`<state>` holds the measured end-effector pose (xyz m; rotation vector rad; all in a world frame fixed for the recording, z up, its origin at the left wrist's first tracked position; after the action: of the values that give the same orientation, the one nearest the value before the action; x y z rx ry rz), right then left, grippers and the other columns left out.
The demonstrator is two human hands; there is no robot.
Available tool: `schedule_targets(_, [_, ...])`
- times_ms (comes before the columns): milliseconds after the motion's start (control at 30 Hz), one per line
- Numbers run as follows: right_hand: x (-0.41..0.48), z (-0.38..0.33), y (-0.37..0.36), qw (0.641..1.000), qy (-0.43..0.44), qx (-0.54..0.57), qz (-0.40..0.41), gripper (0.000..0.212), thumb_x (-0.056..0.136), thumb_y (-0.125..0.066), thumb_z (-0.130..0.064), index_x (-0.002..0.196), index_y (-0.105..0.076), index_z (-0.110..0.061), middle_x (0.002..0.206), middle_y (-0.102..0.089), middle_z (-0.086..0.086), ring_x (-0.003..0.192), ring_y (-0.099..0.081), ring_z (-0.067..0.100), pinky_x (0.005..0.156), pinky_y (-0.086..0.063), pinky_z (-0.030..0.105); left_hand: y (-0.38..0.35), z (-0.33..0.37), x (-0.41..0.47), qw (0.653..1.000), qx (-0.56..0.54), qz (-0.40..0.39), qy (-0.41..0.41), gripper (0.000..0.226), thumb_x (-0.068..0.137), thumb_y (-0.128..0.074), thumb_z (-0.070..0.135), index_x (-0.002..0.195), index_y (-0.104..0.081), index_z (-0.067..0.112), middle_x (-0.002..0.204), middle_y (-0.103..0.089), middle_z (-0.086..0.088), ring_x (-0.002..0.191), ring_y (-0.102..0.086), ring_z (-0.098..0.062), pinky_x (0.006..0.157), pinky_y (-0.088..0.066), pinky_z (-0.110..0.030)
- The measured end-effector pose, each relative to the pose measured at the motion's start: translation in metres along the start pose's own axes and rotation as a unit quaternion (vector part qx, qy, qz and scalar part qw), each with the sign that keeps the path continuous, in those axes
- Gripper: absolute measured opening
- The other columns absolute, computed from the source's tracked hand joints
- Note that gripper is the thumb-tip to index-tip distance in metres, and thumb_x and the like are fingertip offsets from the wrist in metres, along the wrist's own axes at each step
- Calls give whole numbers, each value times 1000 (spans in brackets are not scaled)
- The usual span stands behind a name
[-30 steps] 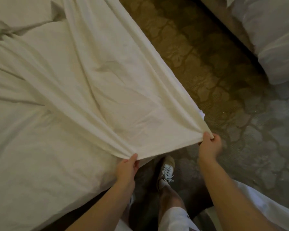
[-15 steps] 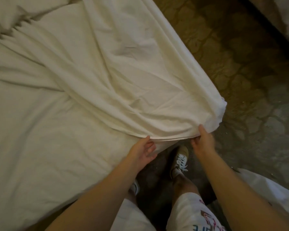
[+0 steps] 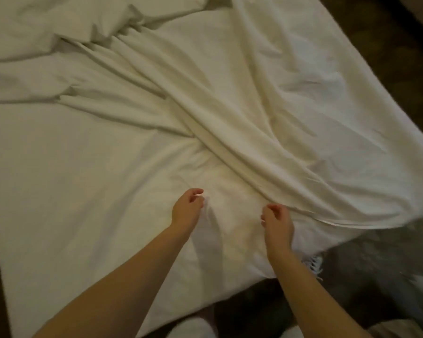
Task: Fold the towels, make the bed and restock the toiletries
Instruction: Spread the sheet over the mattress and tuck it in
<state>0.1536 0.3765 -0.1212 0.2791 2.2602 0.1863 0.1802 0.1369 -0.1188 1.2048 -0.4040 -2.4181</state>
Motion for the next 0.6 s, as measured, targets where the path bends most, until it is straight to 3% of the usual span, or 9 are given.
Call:
schedule_targets(67, [0,-6,-58,997,-39,62,-37,10,94,-52,-9,102,-59,-9,87,-61,7,82,-60,20,79,-50,32,32,4,29,1000,-7,12,-20,19,93,-50,16,107,-62,21,97,-66,-3,90,-62,-18,86,-52,-37])
schedule_targets(133, [5,-10,-107,970,-120,206,-42,13,97,-50,-11,108,-55,-4,89,-60,9,83,-60,20,81,-51,31,54,8,62,999,-30,22,-36,17,93,-52,18,106,-61,21,97,-67,-5,91,-63,-20,87,-52,-37])
schedule_targets(267, [23,-33,-163,908,-166,381,-49,37,99,-50,-23,130,-48,-3,118,-57,9,115,-56,22,93,-47,29,61,16,105,985,-173,12,-21,22,96,-50,8,116,-57,5,81,-60,-3,73,-58,-13,68,-47,-23])
schedule_targets(367, [39,-48,-183,869,-153,470,-25,47,94,-59,-22,136,-46,-7,130,-55,9,116,-56,21,95,-48,29,56,39,127,942,-335,-13,-13,19,97,-49,8,116,-51,9,89,-60,-4,79,-57,-12,74,-48,-22])
schedule_targets(467, [47,-64,-191,824,-143,547,-25,41,91,-61,-15,131,-52,-9,121,-60,11,106,-60,20,96,-50,32,45,74,147,887,-455,-81,-8,22,101,-43,15,122,-45,14,99,-60,-2,90,-59,-11,77,-48,-22])
schedule_targets(533, [44,-68,-187,819,-131,558,-25,36,91,-60,-12,127,-54,-9,107,-64,10,97,-63,19,94,-51,32,39,91,159,848,-521,-90,39,23,100,-47,20,121,-48,13,99,-61,-4,88,-60,-15,73,-53,-28])
schedule_targets(600, [34,-62,-181,838,-129,530,-23,31,91,-60,-10,122,-54,-9,99,-64,8,89,-63,17,86,-53,30,39,97,167,824,-554,-75,90,25,98,-52,22,119,-51,10,93,-62,-7,82,-61,-19,71,-53,-37])
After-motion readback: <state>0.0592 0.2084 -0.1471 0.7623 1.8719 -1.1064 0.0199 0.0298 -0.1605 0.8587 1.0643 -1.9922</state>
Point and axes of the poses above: each hand's wrist, its own x-axis towards the middle knuckle, its own y-axis out of the back of the hand, z = x × y, the point moved 7 cm from there along x, towards the middle knuckle
